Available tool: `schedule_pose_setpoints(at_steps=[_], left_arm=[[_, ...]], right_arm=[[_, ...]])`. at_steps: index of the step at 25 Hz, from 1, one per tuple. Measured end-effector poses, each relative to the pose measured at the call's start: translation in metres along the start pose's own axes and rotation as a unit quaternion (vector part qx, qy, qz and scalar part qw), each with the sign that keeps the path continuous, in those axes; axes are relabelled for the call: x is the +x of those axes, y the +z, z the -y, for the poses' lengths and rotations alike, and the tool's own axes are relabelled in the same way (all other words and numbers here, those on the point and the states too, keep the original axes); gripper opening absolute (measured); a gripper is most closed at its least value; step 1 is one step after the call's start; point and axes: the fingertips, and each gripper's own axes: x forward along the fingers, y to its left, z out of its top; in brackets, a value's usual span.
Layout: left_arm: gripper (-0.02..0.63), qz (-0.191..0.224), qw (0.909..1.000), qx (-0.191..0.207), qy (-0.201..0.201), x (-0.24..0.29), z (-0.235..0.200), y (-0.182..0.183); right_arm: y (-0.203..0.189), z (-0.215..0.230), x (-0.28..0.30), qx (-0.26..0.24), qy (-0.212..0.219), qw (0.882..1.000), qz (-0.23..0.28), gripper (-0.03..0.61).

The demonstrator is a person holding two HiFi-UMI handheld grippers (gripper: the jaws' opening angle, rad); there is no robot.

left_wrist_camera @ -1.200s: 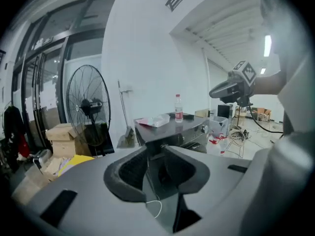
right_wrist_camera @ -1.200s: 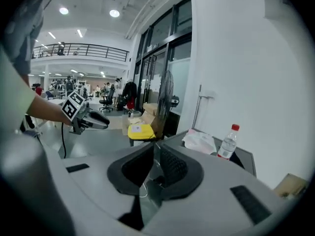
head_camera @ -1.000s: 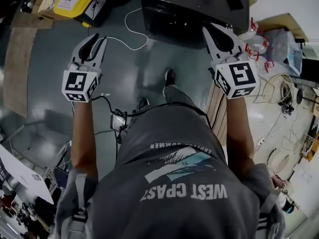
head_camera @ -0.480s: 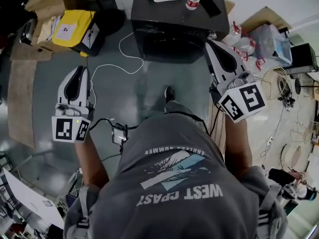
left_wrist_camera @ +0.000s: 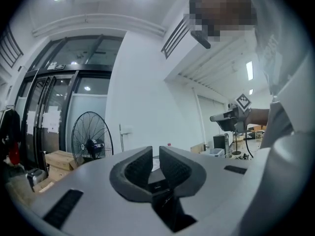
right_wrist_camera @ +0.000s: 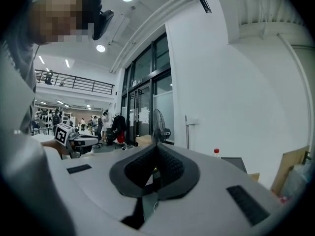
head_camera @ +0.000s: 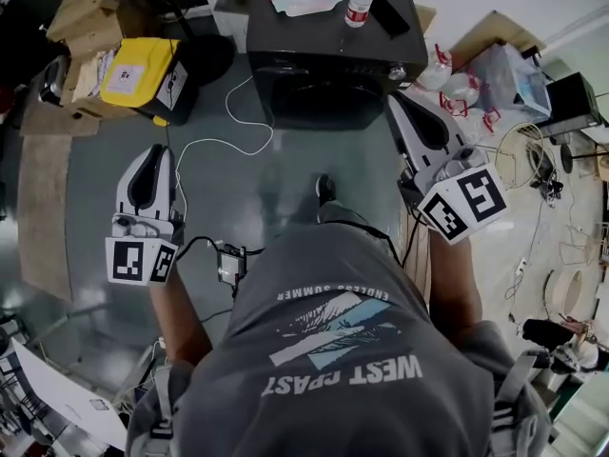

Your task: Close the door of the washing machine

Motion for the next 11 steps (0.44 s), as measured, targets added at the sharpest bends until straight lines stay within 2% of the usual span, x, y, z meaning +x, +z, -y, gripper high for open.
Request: schedule_pose_setpoints(at_steps=[11], left_arm=[[0.054,0.0,0.9999,-0.005,-0.012,0.0055,0.0017,-0.0058]], right_arm=[[-0.0082,-0.0033,0.0011,-0.001,-0.001,1.0,-0.011,0.028]])
